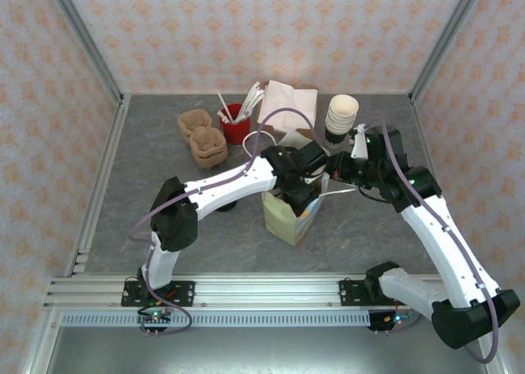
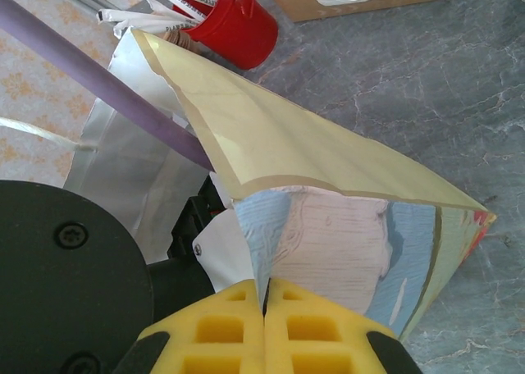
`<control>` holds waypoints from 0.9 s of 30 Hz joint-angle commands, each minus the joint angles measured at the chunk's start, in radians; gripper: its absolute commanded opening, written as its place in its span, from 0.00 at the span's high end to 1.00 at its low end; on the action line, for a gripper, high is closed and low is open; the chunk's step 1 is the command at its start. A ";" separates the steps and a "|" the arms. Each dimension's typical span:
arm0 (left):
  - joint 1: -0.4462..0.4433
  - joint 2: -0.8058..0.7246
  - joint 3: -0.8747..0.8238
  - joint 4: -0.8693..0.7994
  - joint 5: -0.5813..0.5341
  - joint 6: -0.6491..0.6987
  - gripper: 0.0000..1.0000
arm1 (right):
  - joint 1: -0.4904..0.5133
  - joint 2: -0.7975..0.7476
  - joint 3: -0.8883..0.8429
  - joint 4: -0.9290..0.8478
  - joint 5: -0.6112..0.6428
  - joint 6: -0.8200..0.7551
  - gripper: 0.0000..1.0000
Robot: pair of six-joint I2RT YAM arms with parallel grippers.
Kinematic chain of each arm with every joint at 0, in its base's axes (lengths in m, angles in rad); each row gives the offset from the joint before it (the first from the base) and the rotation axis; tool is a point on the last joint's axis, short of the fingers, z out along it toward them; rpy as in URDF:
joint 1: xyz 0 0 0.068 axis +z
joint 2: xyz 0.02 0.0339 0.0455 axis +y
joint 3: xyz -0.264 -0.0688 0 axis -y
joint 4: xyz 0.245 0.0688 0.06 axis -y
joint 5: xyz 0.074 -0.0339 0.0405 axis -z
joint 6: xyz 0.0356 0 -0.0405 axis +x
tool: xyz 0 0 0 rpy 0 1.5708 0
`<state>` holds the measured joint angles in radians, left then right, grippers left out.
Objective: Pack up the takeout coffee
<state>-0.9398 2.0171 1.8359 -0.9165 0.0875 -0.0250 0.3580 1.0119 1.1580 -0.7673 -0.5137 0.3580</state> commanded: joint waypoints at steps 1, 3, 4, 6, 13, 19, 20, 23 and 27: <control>-0.016 0.014 -0.016 0.081 -0.040 -0.027 0.19 | 0.016 -0.009 0.019 0.074 -0.069 -0.001 1.00; -0.013 0.008 -0.021 0.092 -0.047 -0.030 0.24 | 0.018 -0.009 0.019 0.074 -0.069 0.001 1.00; -0.012 0.005 -0.025 0.097 -0.050 -0.032 0.26 | 0.017 -0.009 0.017 0.073 -0.069 0.001 1.00; -0.009 -0.005 -0.028 0.105 -0.044 -0.032 0.31 | 0.018 -0.010 0.016 0.071 -0.069 0.000 1.00; 0.010 -0.050 -0.008 0.088 -0.026 -0.048 0.47 | 0.018 -0.021 0.010 0.060 -0.063 -0.003 1.00; 0.027 -0.092 0.015 0.070 0.000 -0.065 0.59 | 0.017 -0.030 0.003 0.053 -0.051 -0.008 1.00; 0.028 -0.095 0.017 0.069 0.004 -0.064 0.60 | 0.016 -0.031 0.003 0.051 -0.051 -0.007 1.00; 0.032 -0.101 0.024 0.059 0.011 -0.066 0.62 | 0.017 -0.034 0.000 0.048 -0.045 -0.011 1.00; 0.034 -0.101 0.035 0.047 0.015 -0.070 0.66 | 0.018 -0.038 -0.001 0.042 -0.040 -0.015 1.00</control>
<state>-0.9112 1.9545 1.8301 -0.8711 0.0956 -0.0818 0.3660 0.9916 1.1580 -0.7395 -0.5362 0.3614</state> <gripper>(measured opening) 0.687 0.040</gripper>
